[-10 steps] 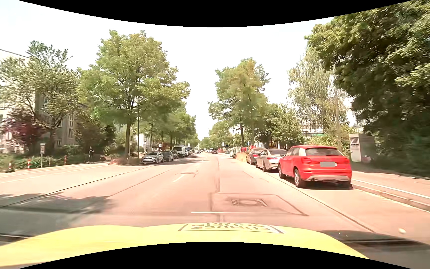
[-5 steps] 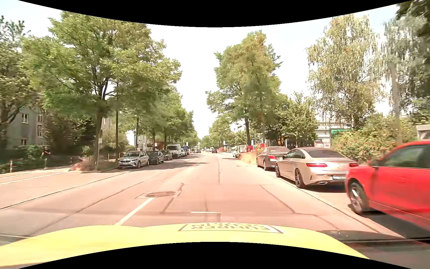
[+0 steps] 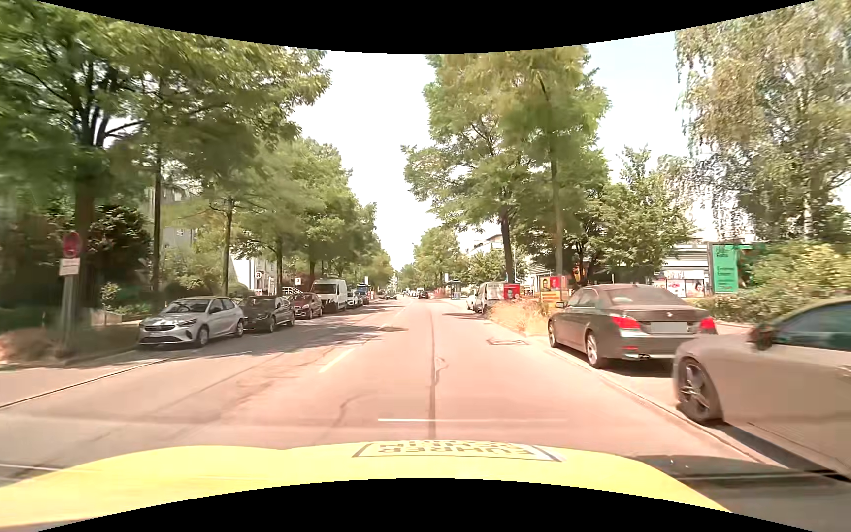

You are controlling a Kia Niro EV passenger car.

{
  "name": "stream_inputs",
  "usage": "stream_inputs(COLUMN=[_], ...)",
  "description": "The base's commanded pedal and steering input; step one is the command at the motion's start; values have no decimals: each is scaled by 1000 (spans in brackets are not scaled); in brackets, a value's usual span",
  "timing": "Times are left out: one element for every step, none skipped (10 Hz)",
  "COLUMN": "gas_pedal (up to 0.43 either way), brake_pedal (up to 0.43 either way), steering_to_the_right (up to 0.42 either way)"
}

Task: Follow the waypoints while adhering to traffic rules and regulations

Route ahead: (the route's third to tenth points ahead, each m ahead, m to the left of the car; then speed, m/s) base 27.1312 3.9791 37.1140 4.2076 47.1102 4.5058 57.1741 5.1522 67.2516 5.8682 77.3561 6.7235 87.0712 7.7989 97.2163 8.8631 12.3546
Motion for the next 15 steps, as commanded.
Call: stream_inputs(gas_pedal=[79, 79, 79, 79, 79, 79, 79, 79, 79, 79, 79, 79, 79, 79, 67], brake_pedal=[0, 0, 0, 0, 0, 0, 0, 0, 0, 0, 0, 0, 0, 0, 0], steering_to_the_right=[-3, -3, -3, -3, -3, -4, -4, -4, -4, -4, -4, -4, -4, -5, -5])
